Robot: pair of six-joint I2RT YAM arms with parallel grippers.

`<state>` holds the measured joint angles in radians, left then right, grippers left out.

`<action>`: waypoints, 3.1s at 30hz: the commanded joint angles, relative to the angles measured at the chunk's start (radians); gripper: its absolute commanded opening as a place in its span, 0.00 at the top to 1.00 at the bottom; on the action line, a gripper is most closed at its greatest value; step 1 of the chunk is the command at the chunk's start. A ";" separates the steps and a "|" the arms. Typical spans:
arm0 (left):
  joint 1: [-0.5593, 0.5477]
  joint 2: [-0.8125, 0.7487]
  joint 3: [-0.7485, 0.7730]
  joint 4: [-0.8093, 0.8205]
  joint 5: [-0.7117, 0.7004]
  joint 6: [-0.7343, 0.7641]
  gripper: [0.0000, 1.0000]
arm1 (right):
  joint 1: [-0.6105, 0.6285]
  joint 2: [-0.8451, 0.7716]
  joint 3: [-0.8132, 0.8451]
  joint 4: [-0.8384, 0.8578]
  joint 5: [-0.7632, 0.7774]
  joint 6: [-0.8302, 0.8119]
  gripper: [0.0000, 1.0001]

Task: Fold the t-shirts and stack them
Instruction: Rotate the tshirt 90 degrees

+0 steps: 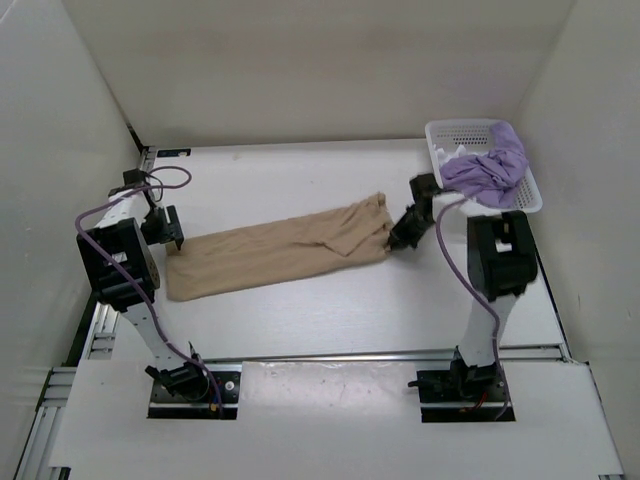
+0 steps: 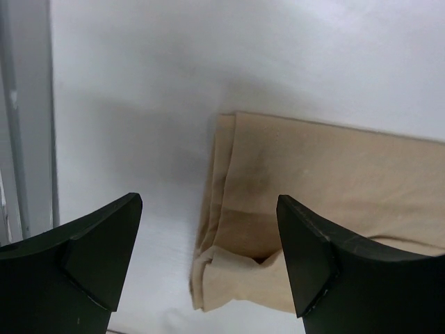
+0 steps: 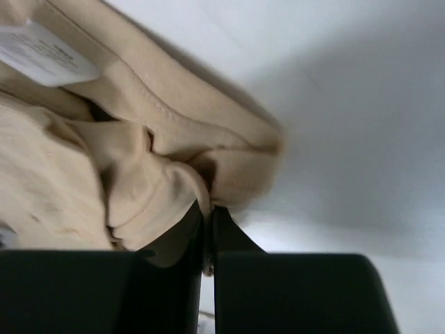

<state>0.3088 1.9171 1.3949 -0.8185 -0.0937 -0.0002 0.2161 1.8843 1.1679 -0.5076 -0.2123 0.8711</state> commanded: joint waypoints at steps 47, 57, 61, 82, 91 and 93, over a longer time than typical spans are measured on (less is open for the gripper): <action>0.216 -0.774 -0.364 -0.143 0.002 0.000 0.05 | 0.919 0.367 0.662 0.147 0.145 0.888 0.34; 0.262 -0.724 -0.320 -0.143 0.032 0.000 0.05 | 0.944 0.457 0.674 0.165 0.040 0.979 0.34; 0.282 -0.689 -0.309 -0.154 0.041 0.000 0.05 | 0.934 0.490 0.684 0.165 -0.010 1.020 0.34; 0.282 -0.599 -0.270 -0.145 0.043 0.000 0.05 | 0.896 0.615 0.807 0.130 -0.193 1.062 0.42; 0.221 -0.497 -0.185 -0.218 0.233 0.000 0.04 | 0.896 0.552 0.855 0.031 -0.041 0.842 0.45; 0.140 -0.487 -0.185 -0.228 0.246 0.000 0.04 | 0.896 0.452 0.813 -0.052 0.096 0.716 0.44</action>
<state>0.5362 1.4338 1.1751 -1.0042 0.0502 -0.0010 1.1145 2.4668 1.9957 -0.4183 -0.2760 1.7798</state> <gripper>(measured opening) 0.960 0.558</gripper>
